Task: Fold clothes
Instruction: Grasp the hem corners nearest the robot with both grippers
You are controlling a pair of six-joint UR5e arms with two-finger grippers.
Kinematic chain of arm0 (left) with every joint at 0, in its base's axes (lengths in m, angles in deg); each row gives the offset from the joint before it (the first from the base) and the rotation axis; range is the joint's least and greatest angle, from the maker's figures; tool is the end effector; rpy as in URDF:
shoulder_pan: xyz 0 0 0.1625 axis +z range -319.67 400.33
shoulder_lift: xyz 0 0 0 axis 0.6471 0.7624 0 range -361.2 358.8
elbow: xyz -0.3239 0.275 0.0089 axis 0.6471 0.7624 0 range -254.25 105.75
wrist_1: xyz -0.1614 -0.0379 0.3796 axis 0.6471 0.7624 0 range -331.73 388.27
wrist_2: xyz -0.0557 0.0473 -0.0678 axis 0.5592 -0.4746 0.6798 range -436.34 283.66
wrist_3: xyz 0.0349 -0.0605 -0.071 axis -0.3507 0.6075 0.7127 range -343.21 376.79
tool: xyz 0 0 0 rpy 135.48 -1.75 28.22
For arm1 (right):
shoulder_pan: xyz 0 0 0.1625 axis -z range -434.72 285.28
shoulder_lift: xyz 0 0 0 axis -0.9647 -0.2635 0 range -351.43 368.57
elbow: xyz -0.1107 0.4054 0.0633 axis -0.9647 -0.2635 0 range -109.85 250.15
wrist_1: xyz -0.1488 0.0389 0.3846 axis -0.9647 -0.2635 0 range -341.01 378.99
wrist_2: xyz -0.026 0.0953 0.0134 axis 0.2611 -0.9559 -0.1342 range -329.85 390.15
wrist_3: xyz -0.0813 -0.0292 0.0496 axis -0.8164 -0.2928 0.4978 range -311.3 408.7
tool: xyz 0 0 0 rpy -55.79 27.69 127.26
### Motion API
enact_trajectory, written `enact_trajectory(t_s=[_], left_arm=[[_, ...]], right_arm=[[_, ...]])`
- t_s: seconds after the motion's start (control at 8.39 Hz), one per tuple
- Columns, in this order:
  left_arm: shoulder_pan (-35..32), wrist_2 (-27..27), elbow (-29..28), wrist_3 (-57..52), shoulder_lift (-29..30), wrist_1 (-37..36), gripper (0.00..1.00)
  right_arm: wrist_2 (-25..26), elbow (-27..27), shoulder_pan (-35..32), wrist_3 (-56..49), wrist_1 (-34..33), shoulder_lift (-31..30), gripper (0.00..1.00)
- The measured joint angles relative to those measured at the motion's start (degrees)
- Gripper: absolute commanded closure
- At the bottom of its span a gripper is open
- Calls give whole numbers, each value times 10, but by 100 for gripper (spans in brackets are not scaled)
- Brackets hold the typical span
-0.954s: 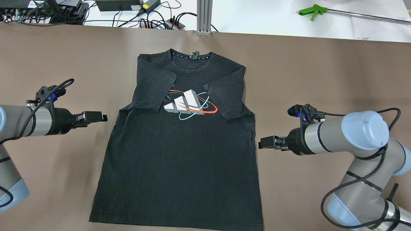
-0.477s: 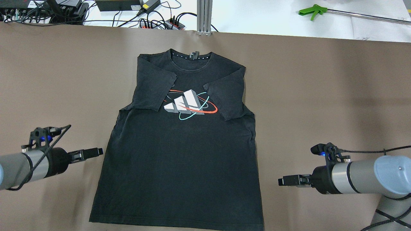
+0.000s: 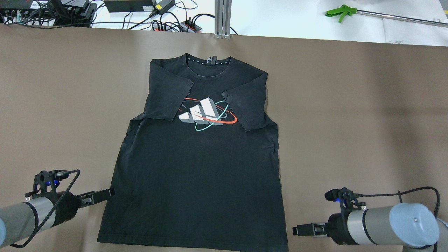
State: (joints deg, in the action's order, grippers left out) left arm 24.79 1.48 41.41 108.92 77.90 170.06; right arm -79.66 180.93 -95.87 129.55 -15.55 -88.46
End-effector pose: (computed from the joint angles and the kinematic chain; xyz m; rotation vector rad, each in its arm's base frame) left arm 0.3710 -0.2633 0.4272 0.3241 1.1348 -0.3953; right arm -0.3856 -0.2558 0.4312 0.0204 -1.2302 -0.0265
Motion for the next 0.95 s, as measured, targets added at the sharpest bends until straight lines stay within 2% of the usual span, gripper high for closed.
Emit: enact_trajectory(t_s=[0.24,0.48,0.95], left_arm=[[10,-9,15,5,-21,1,5],[11,-11,30,6,-36,1,5],[13,-11,28,6,-36,1,5]], right_arm=[[59,10,73,39,4,5,6],[105,13,117,56,-3,21,6],[120,3,119,59,-32,40,7]])
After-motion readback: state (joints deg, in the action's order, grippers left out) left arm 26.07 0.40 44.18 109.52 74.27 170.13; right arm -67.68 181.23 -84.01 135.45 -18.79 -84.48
